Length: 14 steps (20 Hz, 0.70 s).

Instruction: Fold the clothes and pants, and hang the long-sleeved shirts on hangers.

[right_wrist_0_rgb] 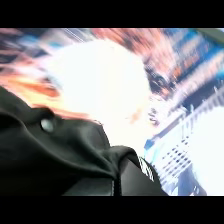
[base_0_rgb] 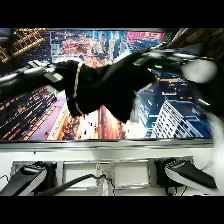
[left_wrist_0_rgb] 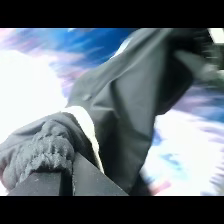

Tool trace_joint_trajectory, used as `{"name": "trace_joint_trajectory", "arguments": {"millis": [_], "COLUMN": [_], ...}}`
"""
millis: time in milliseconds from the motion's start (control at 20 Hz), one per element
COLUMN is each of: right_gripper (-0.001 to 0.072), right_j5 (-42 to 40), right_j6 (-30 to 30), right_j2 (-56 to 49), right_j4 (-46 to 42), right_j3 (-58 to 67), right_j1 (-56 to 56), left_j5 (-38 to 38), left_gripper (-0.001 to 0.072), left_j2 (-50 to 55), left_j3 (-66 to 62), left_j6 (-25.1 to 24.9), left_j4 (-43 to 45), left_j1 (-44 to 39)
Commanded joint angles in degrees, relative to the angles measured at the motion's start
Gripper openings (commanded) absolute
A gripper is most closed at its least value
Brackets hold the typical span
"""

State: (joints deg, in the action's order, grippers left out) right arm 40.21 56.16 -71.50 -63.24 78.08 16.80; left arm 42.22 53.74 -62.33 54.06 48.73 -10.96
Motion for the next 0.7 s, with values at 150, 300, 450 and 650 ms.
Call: {"name": "trace_joint_trajectory", "arguments": {"millis": [150, 300, 450, 650], "right_gripper": [0.0583, 0.0539, 0.0487, 0.0429], "right_j5": [-24.17, -16.92, -2.93, 15.15], "right_j6": [5.73, 14.25, 16.13, 22.73], "right_j2": [-22.45, -20.46, -18.12, -14.56], "right_j4": [3.54, 3.48, 3.3, 3.08], "right_j3": [6.73, 8.07, 8.02, 3.89], "right_j1": [0.04, 0.02, 0.0, 0.15], "left_j5": [-49.37, -51.67, -36.7, -8.37], "left_gripper": [0.0044, 0.0664, 0.0442, 0.019], "left_j2": [19.89, 21.68, 21.55, 20.24], "left_j3": [0.94, 0.63, 0.63, 1.09], "left_j6": [-0.02, -0.07, 0.02, 9.38], "left_j4": [-4.76, -8.72, -9.42, -6.73], "left_j1": [0.31, 1.05, 4.87, 13.18]}}
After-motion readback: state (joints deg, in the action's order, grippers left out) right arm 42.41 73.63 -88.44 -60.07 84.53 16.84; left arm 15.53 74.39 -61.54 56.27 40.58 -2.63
